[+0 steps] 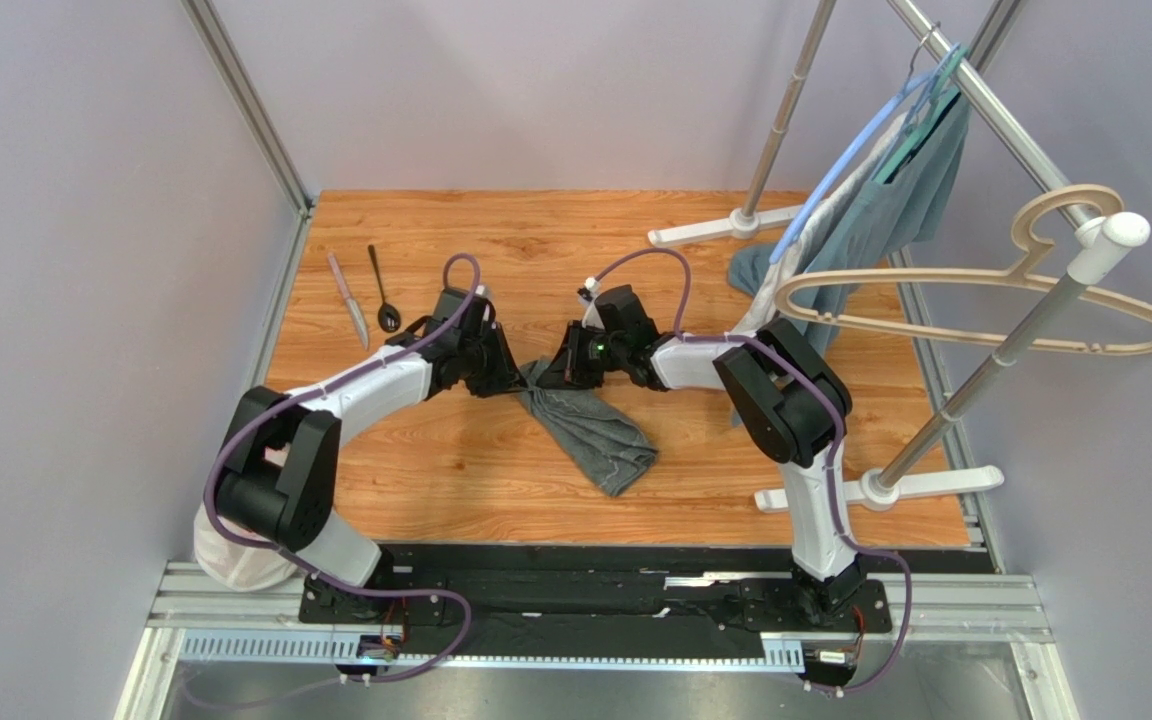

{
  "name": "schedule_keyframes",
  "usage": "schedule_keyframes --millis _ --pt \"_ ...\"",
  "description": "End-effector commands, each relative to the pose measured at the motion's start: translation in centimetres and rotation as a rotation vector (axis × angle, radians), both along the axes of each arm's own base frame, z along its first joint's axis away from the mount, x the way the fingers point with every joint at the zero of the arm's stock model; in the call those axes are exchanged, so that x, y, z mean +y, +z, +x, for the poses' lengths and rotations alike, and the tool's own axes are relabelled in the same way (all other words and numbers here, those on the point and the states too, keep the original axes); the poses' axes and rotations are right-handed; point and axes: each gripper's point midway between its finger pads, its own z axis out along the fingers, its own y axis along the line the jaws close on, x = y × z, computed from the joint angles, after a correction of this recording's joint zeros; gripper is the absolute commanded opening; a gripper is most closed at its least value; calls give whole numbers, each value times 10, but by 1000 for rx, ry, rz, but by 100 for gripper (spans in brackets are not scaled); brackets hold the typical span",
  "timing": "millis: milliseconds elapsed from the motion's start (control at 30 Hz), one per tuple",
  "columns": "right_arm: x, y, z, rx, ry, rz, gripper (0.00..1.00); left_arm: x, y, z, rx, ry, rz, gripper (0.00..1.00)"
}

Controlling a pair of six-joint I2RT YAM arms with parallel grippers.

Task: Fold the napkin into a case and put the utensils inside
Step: Grasp the top corner of the smaller rectangle folded napkin from the folded napkin.

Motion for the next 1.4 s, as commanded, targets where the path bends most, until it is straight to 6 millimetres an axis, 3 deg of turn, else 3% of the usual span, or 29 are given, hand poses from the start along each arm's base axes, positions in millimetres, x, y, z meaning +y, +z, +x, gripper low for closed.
schedule_keyframes --millis 0,167,400,700,933,1033,1367 --pt "6 34 7 -60 29 50 0 2 -17 -9 46 -34 92 24" --pt "6 30 6 -52 30 53 0 1 -30 -8 57 -50 167 27" --pt "8 24 6 -37 29 56 0 -9 -20 4 15 -65 203 31" --pt "8 25 8 -40 30 58 0 -2 -26 12 47 -70 314 32" --pt "9 23 7 -38 31 57 0 0 -32 10 74 -72 352 26" --pt "8 25 6 -38 35 56 0 1 -31 11 69 -62 353 15" --pt "7 51 -4 -49 84 68 0 -4 3 8 -57 -48 249 0"
